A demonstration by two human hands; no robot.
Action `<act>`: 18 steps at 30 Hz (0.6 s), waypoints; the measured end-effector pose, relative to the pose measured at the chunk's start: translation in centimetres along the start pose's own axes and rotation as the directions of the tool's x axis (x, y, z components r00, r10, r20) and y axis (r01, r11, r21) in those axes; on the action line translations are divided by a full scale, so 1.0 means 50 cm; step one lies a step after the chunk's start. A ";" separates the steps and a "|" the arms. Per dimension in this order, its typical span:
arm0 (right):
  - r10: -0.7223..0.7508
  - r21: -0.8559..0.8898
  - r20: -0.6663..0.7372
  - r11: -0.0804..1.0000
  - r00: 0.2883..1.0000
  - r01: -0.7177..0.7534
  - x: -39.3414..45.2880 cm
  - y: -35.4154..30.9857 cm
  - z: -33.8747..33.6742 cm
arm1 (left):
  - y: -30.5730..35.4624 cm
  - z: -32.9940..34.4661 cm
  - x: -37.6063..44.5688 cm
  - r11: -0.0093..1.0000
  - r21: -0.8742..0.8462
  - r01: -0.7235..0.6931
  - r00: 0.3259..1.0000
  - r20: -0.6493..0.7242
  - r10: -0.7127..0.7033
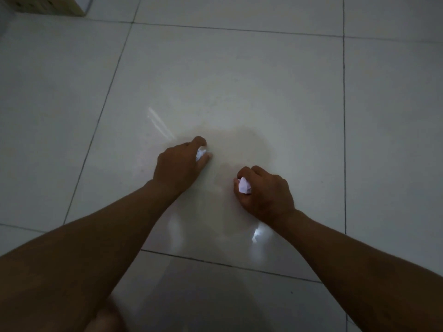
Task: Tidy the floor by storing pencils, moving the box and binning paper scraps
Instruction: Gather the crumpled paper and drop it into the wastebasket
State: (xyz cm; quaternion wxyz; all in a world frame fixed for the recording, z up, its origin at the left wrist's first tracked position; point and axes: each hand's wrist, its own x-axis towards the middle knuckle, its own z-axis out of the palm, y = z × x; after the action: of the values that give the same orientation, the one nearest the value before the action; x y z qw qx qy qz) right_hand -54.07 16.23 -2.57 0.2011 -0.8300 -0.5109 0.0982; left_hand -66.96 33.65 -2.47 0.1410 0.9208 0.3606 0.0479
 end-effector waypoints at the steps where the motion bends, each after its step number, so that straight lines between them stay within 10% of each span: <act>1: 0.037 0.002 -0.004 0.999 0.999 -0.037 0.003 0.006 -0.004 | 0.003 0.003 0.003 1.000 0.022 -0.014 1.000 -0.020 0.015; 9: 0.387 0.088 -0.104 0.921 0.916 -0.379 0.038 0.097 -0.054 | 0.019 0.009 0.011 0.999 0.021 -0.029 0.999 -0.039 0.030; 18: 0.459 0.143 -0.101 0.885 0.882 -0.444 0.037 0.115 -0.074 | 0.076 0.009 0.020 0.992 -0.122 -0.019 0.999 0.025 0.022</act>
State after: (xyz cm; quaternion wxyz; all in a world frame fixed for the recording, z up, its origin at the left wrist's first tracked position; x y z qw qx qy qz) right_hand -47.20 14.72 -1.65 0.2539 -0.9178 -0.2822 0.1166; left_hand -63.67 31.56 -1.80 0.2011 0.9147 0.3455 0.0590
